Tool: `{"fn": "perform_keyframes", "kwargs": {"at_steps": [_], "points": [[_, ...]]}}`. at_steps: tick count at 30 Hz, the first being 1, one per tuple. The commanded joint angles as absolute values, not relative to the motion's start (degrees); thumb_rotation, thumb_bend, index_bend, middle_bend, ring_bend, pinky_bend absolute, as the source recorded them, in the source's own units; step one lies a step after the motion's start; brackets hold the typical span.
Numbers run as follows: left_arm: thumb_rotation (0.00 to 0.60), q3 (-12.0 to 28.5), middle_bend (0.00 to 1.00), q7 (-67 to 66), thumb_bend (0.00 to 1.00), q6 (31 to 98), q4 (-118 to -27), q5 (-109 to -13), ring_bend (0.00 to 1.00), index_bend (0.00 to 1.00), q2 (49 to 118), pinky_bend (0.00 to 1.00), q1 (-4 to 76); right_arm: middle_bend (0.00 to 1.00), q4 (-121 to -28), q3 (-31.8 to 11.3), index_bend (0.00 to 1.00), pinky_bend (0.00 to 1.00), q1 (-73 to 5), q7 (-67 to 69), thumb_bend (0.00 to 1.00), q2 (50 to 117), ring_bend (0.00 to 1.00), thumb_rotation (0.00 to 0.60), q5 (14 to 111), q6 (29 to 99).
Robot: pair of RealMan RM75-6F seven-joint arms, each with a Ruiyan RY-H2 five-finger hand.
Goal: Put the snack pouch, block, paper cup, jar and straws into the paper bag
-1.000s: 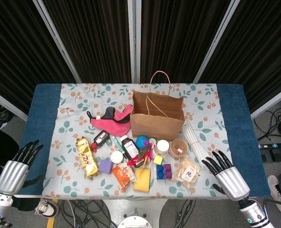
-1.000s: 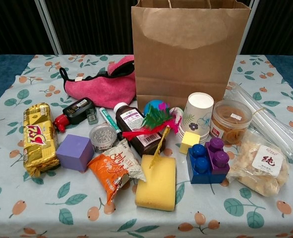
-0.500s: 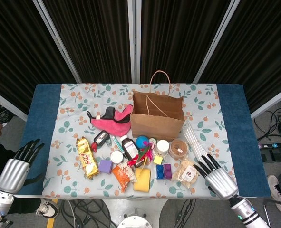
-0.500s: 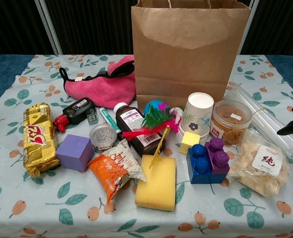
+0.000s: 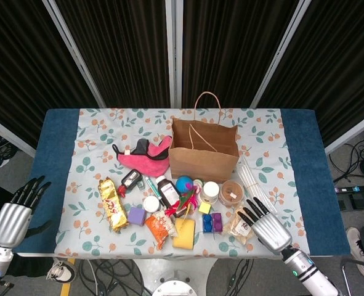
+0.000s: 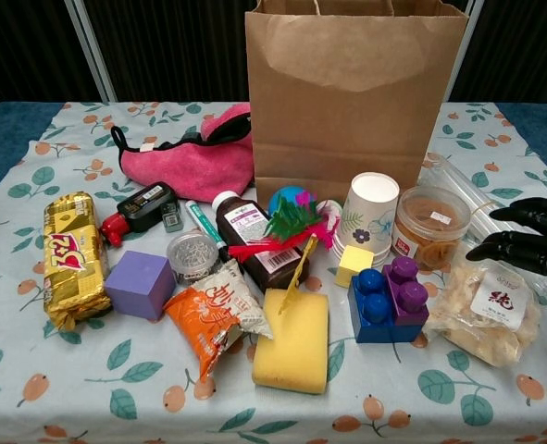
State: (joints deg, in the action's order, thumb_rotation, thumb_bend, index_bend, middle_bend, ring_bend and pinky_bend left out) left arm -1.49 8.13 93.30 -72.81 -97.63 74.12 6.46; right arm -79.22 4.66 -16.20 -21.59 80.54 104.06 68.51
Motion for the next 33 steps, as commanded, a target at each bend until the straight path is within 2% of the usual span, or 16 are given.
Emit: {"fn": "perform_keyframes", "kwargs": {"at_steps": [1,6,9,12,15,23,28,33], "points": [[0.600,-1.5,0.14,8.2,0.03,93.1,-72.5,-97.5,0.08,0.12,74.3,0.21,6.5,0.19,-78.1,4.7,0.15,0.00,-17.1,-20.8,0.00,81.7,0.00,0.600,103.4,67.3],[0.600,-1.8,0.14,8.1,0.03,93.2,-71.9,-97.8,0.08,0.12,74.7,0.21,6.5,0.19,-77.1,5.0,0.16,0.00,-17.9,-20.5,0.00,83.2,0.00,0.600,103.5,67.0],[0.600,-1.9,0.14,8.2,0.03,93.3,-71.9,-97.8,0.08,0.12,74.7,0.21,6.4,0.21,-76.2,5.2,0.21,0.00,-18.2,-20.9,0.00,84.0,0.00,0.600,103.6,67.2],[0.600,-2.0,0.13,8.3,0.03,93.2,-71.9,-97.9,0.08,0.12,74.6,0.21,6.4,0.27,-74.9,5.2,0.31,0.00,-18.2,-21.1,0.00,85.0,0.01,0.600,103.9,68.1],[0.600,-2.1,0.14,8.3,0.03,93.2,-72.1,-97.9,0.08,0.12,74.4,0.21,6.5,0.35,-73.6,5.2,0.45,0.00,-18.1,-20.7,0.04,86.1,0.07,0.600,104.3,69.6],[0.600,-2.2,0.13,8.2,0.03,93.3,-73.0,-98.2,0.08,0.12,73.9,0.21,6.6,0.49,-72.4,5.9,0.64,0.05,-17.8,-18.3,0.11,86.2,0.16,0.600,106.1,74.3],[0.600,-2.5,0.14,8.2,0.03,93.7,-73.3,-98.7,0.08,0.12,73.9,0.21,6.5,0.50,-76.4,5.4,0.65,0.05,-16.6,-17.1,0.11,82.3,0.17,0.600,107.9,81.2],[0.600,-2.6,0.14,8.3,0.03,93.6,-73.7,-98.8,0.08,0.12,73.7,0.21,6.6,0.49,-85.3,1.5,0.65,0.06,-16.6,-19.1,0.11,75.4,0.17,0.600,109.1,88.0]]}}
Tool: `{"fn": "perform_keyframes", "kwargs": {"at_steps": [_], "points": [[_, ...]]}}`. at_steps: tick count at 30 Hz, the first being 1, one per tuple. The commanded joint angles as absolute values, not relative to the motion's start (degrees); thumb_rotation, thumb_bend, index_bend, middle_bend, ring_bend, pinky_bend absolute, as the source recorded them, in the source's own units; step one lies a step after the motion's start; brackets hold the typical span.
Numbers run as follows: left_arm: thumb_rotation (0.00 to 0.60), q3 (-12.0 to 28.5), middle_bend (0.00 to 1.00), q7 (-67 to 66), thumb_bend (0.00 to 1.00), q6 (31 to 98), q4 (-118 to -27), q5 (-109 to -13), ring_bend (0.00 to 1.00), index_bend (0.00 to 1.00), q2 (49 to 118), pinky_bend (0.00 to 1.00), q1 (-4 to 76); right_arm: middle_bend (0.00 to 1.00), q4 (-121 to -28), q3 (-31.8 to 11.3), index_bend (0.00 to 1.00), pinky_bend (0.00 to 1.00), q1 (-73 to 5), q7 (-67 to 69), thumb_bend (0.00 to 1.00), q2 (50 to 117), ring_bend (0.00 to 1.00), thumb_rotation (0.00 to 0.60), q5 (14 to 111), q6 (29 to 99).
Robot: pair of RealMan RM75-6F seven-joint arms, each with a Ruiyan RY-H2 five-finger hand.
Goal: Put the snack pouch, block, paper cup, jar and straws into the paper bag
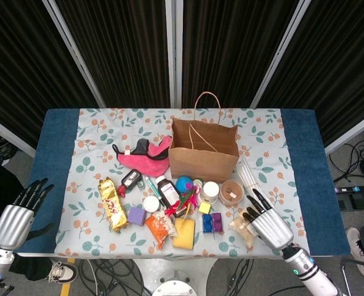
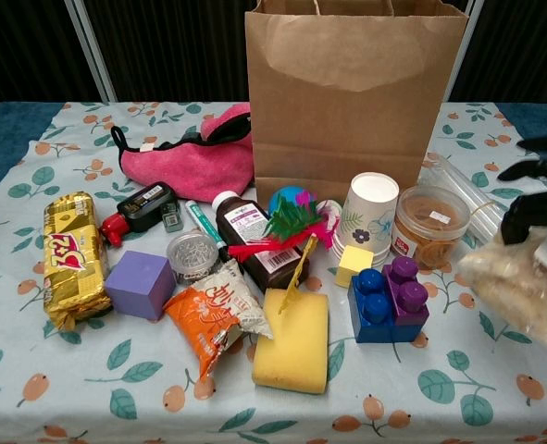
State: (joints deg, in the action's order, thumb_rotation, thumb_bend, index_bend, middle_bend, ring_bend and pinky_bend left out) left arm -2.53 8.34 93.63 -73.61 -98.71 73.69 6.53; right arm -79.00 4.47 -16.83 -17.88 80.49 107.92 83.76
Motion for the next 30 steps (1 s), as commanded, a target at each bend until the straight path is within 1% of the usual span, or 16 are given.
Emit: {"fn": "perform_keyframes", "kwargs": {"at_steps": [1,4,7,10,12,14,16,20,24,27,30], "points": [[0.600,-2.6,0.14,8.4,0.03,93.7,-73.7,-98.9,0.08,0.12,73.7,0.21,6.5,0.49,-87.9,0.1,0.65,0.06,-17.0,-19.5,0.11,73.7,0.17,0.600,108.8,88.9],[0.600,-2.9,0.14,8.4,0.03,93.8,-73.8,-99.2,0.08,0.12,73.7,0.21,6.4,0.49,-94.5,-3.8,0.65,0.08,-18.5,-19.7,0.11,70.1,0.17,0.600,107.1,89.3],[0.600,-3.1,0.14,8.4,0.03,94.0,-73.8,-99.3,0.08,0.12,73.6,0.21,6.3,0.49,-99.4,-7.8,0.65,0.11,-20.4,-19.7,0.12,68.6,0.19,0.600,104.2,88.2],[0.600,-3.0,0.13,8.7,0.03,94.0,-73.9,-99.2,0.08,0.12,73.4,0.21,6.3,0.49,-103.6,-12.2,0.65,0.14,-23.1,-19.3,0.12,68.8,0.20,0.600,98.9,85.3],[0.600,-2.9,0.13,8.9,0.03,94.2,-73.9,-99.2,0.08,0.12,73.3,0.21,6.3,0.50,-105.9,-15.0,0.65,0.16,-25.4,-19.6,0.13,69.2,0.21,0.600,94.4,82.1],[0.600,-2.8,0.13,9.0,0.03,94.4,-74.1,-99.2,0.08,0.12,73.1,0.21,6.3,0.50,-107.3,-17.6,0.65,0.19,-27.8,-20.7,0.14,70.1,0.23,0.600,90.2,79.3],[0.600,-2.7,0.14,9.2,0.03,94.5,-74.2,-99.2,0.08,0.12,72.9,0.21,6.3,0.50,-107.8,-19.6,0.65,0.23,-29.9,-22.0,0.15,71.3,0.24,0.600,86.9,77.1],[0.600,-2.3,0.14,9.7,0.03,94.3,-74.1,-98.5,0.08,0.12,72.5,0.21,6.4,0.50,-106.4,-24.0,0.66,0.23,-34.7,-23.4,0.15,75.6,0.25,0.600,80.5,74.7],[0.600,-1.9,0.14,10.2,0.03,93.7,-73.8,-97.9,0.08,0.12,72.4,0.21,6.8,0.50,-103.2,-27.7,0.66,0.23,-38.4,-19.8,0.15,81.5,0.25,0.600,71.7,73.1],[0.600,-1.5,0.14,10.5,0.03,93.3,-73.7,-97.5,0.08,0.12,72.4,0.21,7.1,0.50,-102.0,-30.1,0.66,0.23,-40.1,-16.7,0.15,85.3,0.25,0.600,65.3,72.8],[0.600,-1.4,0.14,10.7,0.03,92.9,-73.7,-97.3,0.08,0.12,72.4,0.21,7.4,0.50,-100.5,-30.9,0.66,0.23,-40.9,-15.0,0.15,87.8,0.25,0.600,62.3,73.4]]}}
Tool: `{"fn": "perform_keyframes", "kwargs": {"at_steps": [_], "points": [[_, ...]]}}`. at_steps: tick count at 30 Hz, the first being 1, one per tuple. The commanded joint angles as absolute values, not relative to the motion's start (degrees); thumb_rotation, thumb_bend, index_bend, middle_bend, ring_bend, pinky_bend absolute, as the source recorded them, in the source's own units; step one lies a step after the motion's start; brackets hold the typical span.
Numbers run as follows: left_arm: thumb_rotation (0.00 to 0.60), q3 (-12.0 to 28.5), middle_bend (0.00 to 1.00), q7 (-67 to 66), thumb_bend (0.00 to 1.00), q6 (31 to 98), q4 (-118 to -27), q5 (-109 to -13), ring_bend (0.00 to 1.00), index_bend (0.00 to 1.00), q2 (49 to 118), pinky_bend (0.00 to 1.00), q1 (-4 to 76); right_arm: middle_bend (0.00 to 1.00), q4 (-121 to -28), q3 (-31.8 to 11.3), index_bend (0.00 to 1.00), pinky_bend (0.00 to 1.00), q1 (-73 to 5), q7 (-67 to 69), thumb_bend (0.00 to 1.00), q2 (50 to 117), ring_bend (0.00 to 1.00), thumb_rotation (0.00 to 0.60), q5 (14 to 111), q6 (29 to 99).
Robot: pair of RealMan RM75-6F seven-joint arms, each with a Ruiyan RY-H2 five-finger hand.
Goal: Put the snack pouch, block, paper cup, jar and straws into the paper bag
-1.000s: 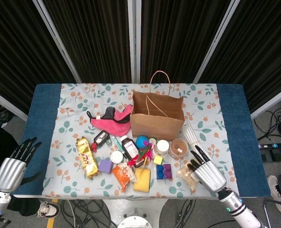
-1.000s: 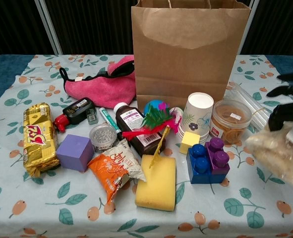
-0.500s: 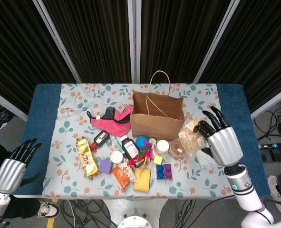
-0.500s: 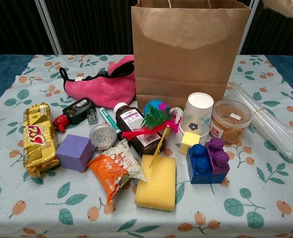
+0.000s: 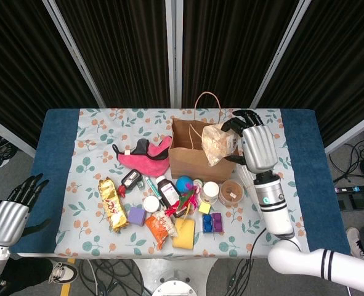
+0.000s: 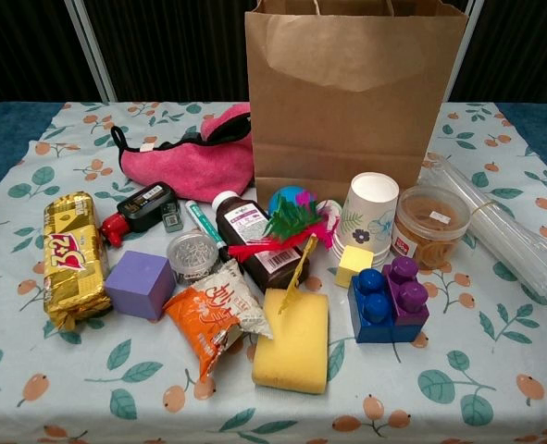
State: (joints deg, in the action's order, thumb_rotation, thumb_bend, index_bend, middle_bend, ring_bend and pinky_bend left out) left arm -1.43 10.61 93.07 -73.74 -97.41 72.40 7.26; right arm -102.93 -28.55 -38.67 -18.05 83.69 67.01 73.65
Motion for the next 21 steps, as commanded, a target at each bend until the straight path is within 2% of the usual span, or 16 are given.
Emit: {"fn": "perform_keyframes", "kwargs": {"at_steps": [1,12,21], "points": [[0.600,-1.4,0.13,10.8,0.03,92.8,-73.6,-97.3,0.08,0.12,72.3,0.21,7.5,0.50,-99.7,-30.9,0.66,0.23,-41.1,-14.5,0.16,88.3,0.25,0.600,62.0,73.6],[0.600,-1.3,0.14,11.6,0.03,91.9,-72.5,-96.6,0.08,0.12,72.5,0.21,7.7,0.50,-95.4,-33.1,0.66,0.23,-41.6,-6.3,0.16,91.8,0.25,0.600,55.5,73.1],[0.600,-1.3,0.14,11.6,0.03,91.5,-72.5,-96.6,0.08,0.12,72.5,0.21,8.1,0.50,-98.4,-33.4,0.66,0.23,-40.3,-5.1,0.16,89.3,0.25,0.600,55.6,74.3]]}}
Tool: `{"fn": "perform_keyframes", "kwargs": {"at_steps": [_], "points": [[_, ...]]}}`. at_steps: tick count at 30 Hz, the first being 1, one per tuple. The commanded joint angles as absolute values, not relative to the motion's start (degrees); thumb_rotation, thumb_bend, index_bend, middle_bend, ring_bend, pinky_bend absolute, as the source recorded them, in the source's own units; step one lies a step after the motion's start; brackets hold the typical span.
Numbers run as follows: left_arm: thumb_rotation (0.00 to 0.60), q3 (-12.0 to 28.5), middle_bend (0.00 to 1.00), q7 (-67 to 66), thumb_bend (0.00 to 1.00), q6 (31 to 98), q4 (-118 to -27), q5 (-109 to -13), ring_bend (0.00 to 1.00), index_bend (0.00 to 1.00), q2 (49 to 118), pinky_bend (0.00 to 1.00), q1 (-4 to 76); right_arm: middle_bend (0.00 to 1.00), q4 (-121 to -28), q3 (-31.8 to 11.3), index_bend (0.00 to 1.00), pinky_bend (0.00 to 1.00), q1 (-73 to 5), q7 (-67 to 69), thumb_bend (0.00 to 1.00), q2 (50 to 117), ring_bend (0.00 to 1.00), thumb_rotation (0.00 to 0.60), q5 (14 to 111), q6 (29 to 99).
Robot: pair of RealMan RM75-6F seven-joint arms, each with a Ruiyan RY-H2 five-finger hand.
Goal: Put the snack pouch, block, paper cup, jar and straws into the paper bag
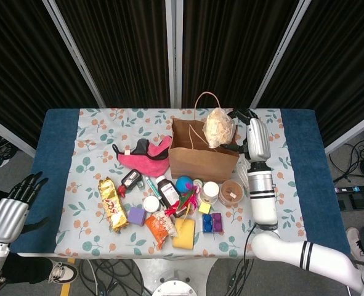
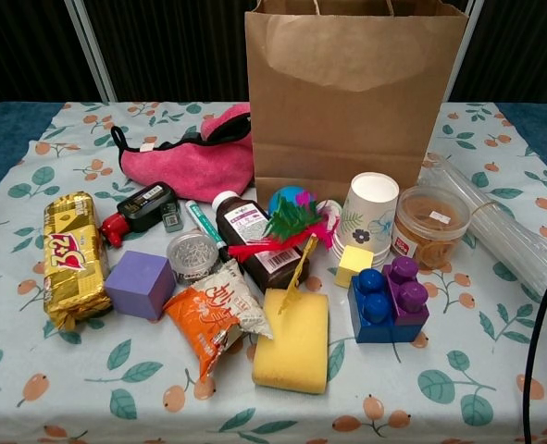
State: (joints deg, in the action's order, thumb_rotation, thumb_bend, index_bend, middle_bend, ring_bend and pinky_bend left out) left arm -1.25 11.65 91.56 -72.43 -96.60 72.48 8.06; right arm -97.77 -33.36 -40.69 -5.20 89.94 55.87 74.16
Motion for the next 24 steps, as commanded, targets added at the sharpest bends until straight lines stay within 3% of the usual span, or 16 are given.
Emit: {"fn": "perform_keyframes", "kwargs": {"at_steps": [1,12,17,24], "points": [[0.600,-1.3,0.14,11.6,0.03,91.4,-72.5,-96.6,0.08,0.12,72.6,0.21,8.2,0.50,-98.5,-33.3,0.66,0.23,-40.2,-5.0,0.16,89.1,0.25,0.600,55.2,74.2],[0.600,-1.4,0.14,11.5,0.03,91.7,-72.4,-96.4,0.08,0.12,72.3,0.21,7.8,0.48,-95.5,-32.0,0.63,0.23,-40.8,-2.0,0.14,90.4,0.24,0.600,50.5,69.6],[0.600,-1.2,0.13,11.3,0.03,91.6,-72.9,-96.7,0.08,0.12,71.9,0.21,8.3,0.38,-96.8,-31.2,0.46,0.22,-40.5,1.1,0.00,89.0,0.16,0.600,53.0,67.3],[0.600,-1.5,0.14,11.0,0.03,91.6,-73.1,-97.0,0.08,0.12,72.3,0.21,8.3,0.28,-99.1,-30.7,0.21,0.15,-39.5,4.5,0.00,86.1,0.05,0.600,55.5,65.8]]}}
